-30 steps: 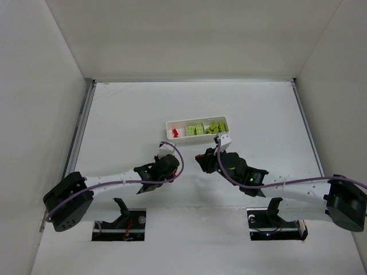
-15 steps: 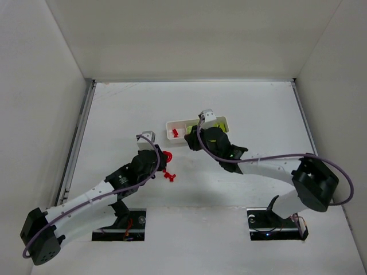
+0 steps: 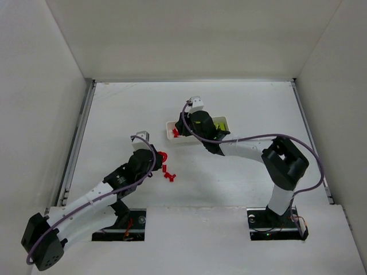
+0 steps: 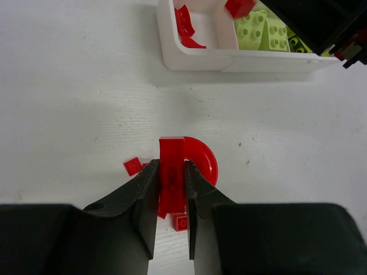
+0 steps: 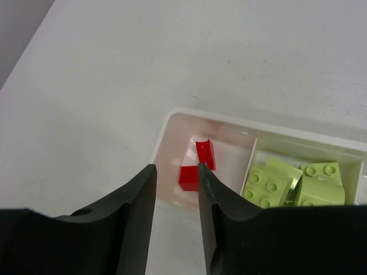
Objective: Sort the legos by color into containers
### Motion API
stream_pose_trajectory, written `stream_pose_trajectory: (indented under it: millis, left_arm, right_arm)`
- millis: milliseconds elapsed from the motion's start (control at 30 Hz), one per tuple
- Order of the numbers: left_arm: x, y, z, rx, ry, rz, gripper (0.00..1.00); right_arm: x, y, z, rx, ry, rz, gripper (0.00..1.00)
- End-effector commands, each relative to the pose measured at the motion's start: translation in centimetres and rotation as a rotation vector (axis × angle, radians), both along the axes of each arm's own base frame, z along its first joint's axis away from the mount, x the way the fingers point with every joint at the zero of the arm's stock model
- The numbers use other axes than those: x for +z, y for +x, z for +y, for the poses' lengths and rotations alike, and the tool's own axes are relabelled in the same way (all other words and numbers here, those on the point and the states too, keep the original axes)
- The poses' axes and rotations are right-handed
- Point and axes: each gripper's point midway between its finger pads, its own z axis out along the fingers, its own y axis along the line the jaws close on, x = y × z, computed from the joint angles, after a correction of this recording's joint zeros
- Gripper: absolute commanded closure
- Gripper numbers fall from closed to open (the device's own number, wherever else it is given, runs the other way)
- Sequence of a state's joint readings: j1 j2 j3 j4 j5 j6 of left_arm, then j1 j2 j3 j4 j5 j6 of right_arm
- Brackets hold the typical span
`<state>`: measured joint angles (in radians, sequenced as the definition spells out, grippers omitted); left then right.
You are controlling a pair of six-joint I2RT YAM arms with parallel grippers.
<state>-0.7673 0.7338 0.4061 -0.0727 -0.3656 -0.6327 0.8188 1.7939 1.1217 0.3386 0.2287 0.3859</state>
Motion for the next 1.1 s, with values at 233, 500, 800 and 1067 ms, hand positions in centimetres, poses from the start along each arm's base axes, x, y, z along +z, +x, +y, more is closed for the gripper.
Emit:
stream_pose_trajectory:
  millis: [233,500,800,1067]
  left_arm:
    - [4.4,4.3,-2.5,0.017,-0.066,-0.092,0.88]
    - [4.0,10.4,-5.1,0.042,-0.004,-0.095,0.87]
    - [1.9,16.1,-7.4,0.046,0.083,-0.058,0.86]
    - [0.5,17.4,-7.4,0.054,0.132,-0.029,0.68]
  right_arm:
    - [4.0,0.4,-1.1,-0.017,0.084,-0.057,0.51]
    - [2.2,-5.7,-6.7,-0.087,0.152,-0.017,0.62]
    - [-2.1,-15.4,-6.5,0.029,0.068,0.038,0.54]
    - [-3.7,-19.7,-5.0,0.101,0.061,0.072,0.45]
